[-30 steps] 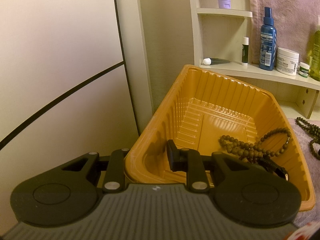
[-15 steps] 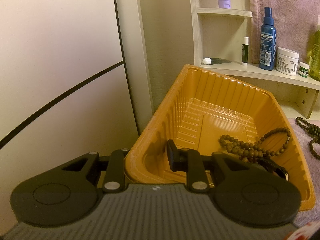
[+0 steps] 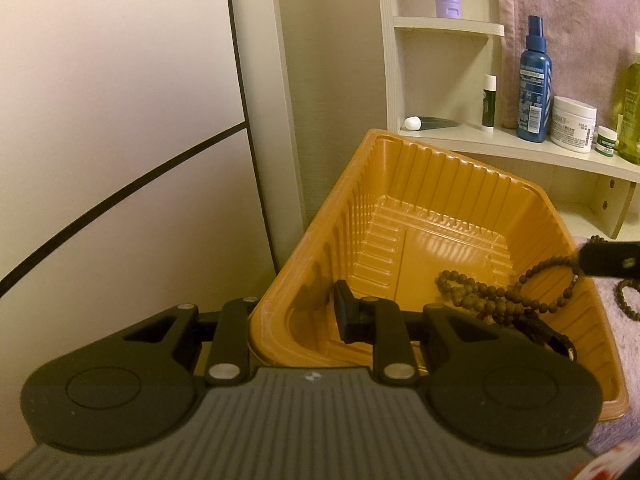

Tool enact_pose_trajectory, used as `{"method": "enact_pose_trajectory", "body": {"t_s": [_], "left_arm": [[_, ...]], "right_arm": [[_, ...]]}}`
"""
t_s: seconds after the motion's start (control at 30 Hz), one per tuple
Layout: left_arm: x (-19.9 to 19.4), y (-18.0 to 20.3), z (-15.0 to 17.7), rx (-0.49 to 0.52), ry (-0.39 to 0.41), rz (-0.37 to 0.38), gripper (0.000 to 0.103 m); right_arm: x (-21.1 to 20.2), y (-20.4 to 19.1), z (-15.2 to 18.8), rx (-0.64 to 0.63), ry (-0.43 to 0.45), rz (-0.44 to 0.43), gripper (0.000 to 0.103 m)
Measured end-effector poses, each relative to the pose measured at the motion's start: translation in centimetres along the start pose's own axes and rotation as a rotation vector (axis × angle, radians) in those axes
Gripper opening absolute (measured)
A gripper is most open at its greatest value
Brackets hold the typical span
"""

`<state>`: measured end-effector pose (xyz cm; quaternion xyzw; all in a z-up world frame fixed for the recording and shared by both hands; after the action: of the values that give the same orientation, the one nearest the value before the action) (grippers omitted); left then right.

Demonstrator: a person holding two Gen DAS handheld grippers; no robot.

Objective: Organize jewelry
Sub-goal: 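Carry the dark bead bracelet into the orange tray and open the right tool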

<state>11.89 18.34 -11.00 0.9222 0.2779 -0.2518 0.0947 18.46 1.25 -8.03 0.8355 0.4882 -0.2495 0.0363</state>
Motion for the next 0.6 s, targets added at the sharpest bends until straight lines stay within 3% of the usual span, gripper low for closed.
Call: {"method": "enact_pose_trajectory", "body": {"t_s": [0.17, 0.47, 0.53, 0.6], "left_arm": [[-0.1, 0.0, -0.1, -0.003, 0.0, 0.004, 0.022], [-0.2, -0.1, -0.1, -0.008, -0.001, 0.006, 0.022], [-0.2, -0.1, -0.1, -0.007, -0.001, 0.005, 0.022], [-0.2, -0.1, -0.1, -0.008, -0.001, 0.005, 0.022]], "right_arm": [[2.7, -2.6, -0.4, -0.02, -0.012, -0.07, 0.009], [4.7, -3.4, -0.2, -0.031, -0.013, -0.095, 0.012], [4.5, -3.3, -0.2, -0.024, -0.005, -0.096, 0.023], [4.0, -3.0, -0.4, -0.016, 0.014, -0.09, 0.045]]}}
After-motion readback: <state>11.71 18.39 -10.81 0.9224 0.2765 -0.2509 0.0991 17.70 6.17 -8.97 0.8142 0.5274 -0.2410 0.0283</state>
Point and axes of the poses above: each gripper's, at about its wrist camera, not at the fingertips, and x roughly the way its jaws point, y to its right, z to its underside, the point moved 10 cm from there along x, roughly the way its jaws point, and after that the axes turned 10 degrees about -x, right-handed, at the moved point
